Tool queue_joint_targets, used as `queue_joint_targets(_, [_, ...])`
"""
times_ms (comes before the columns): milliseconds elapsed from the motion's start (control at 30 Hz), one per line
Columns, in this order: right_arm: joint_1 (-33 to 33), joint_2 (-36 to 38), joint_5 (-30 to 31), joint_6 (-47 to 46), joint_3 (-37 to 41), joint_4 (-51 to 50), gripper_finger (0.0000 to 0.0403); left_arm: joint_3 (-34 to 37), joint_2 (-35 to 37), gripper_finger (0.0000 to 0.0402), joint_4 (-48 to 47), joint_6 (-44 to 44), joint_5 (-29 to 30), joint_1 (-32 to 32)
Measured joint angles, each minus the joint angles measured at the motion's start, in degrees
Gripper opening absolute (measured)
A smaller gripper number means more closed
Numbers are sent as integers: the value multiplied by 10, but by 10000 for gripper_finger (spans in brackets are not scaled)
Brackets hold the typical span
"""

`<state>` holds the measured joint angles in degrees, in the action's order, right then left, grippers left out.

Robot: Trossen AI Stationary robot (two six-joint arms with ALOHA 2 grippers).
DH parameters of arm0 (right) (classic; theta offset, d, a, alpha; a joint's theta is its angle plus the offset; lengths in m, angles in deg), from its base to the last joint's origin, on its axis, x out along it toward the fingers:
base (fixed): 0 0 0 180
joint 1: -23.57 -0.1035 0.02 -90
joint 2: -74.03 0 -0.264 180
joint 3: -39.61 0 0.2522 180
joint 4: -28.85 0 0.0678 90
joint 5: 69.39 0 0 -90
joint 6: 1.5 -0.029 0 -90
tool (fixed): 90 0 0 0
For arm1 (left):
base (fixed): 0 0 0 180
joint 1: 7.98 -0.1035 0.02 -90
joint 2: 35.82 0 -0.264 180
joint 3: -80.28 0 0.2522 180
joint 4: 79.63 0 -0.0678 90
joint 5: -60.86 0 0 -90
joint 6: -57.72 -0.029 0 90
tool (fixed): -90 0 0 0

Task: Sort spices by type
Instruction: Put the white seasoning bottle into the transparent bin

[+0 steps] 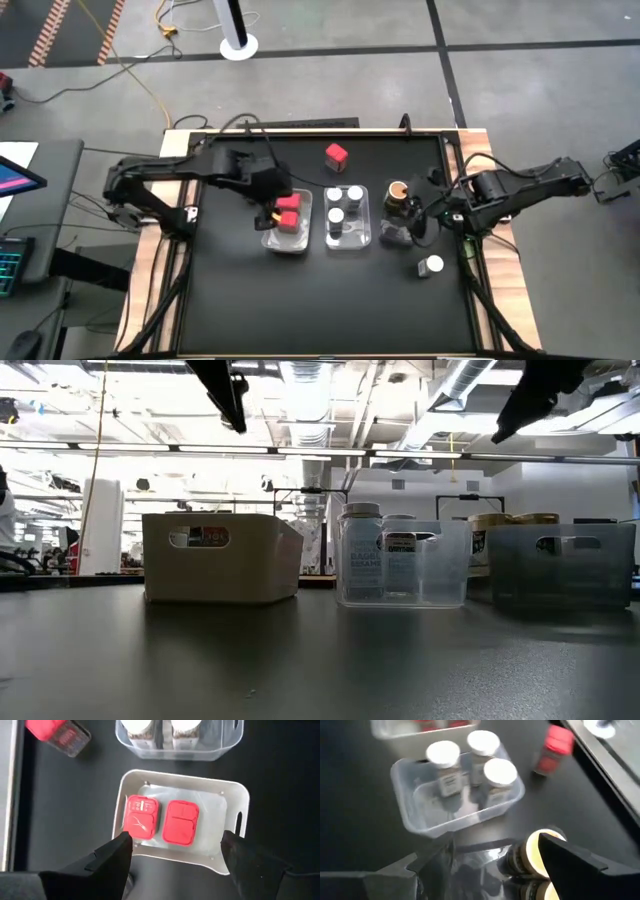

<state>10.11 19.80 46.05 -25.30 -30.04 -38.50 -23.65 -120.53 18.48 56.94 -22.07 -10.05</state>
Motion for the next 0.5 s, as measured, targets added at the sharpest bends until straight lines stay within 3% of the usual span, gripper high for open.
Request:
queue_joint_targets(167, [-6,-13,-56,188,-47,-2,315,0,36,293,0,57,-4,12])
queue_joint_targets(300, [-26,-29,-62,306,-93,-22,315,0,44,293,3,66,-5,29])
queue_joint_targets(500, [-50,-79,-104,367,-151,-181,315,0,31,293,3,99,-5,56])
